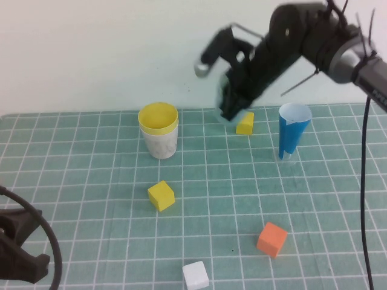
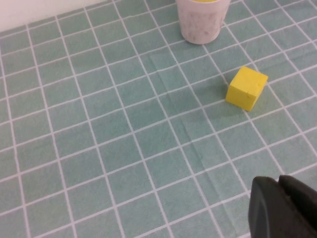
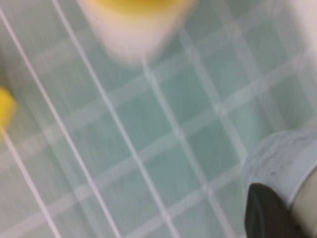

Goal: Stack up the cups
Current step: Place the blue cup on the yellow cup

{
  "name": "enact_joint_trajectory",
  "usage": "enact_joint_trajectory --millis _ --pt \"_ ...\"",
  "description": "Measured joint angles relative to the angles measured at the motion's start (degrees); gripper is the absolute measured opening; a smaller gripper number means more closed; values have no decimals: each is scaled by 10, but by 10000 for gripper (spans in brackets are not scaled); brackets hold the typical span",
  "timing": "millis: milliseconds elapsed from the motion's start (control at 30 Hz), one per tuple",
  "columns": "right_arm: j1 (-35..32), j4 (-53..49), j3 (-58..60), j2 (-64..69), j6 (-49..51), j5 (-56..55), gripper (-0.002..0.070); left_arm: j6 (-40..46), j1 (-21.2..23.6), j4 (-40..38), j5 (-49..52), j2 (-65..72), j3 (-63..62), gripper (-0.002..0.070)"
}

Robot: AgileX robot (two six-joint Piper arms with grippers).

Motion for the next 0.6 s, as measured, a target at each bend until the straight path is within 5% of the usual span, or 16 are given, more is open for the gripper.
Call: enact_joint_trajectory --millis 200,600 --pt "45 88 -73 -29 -76 -9 50 2 0 -17 0 0 0 -1" --pt "84 92 -81 22 -125 -35 50 2 0 -19 0 0 0 -1"
